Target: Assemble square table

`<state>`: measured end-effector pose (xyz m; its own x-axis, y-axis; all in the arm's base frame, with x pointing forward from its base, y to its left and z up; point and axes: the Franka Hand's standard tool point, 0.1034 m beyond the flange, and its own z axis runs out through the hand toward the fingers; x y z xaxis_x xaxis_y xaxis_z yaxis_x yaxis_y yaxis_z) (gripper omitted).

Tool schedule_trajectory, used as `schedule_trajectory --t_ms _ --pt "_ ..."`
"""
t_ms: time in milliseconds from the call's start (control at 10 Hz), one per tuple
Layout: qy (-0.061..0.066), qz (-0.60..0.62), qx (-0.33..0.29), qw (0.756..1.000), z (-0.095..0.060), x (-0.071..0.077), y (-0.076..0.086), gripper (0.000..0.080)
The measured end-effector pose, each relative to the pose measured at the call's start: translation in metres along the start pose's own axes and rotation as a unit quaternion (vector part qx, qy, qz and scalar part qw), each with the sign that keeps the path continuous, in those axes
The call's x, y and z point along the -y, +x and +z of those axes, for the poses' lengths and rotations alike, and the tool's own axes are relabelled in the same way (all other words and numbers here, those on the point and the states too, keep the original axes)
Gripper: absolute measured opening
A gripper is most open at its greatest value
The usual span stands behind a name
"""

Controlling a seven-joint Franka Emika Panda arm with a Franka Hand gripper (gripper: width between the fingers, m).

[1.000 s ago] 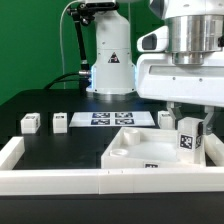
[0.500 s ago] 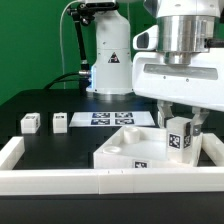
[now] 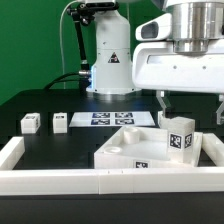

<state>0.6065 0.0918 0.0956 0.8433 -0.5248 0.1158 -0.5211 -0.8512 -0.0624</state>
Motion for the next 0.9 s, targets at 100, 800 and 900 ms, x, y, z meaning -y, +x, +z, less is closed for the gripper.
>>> schedule_trajectory --t_ms 100,800,900 --pt "0.003 -0.003 -0.001 1.000 -0.004 -0.003 -0.002 0.0648" --pt "0.015 -0.149 -0.028 0.988 0.000 -0.017 -0.016 0.0649" --pt "0.019 -0.172 -0.034 0.984 -0.002 -0.027 -0.019 0.0649"
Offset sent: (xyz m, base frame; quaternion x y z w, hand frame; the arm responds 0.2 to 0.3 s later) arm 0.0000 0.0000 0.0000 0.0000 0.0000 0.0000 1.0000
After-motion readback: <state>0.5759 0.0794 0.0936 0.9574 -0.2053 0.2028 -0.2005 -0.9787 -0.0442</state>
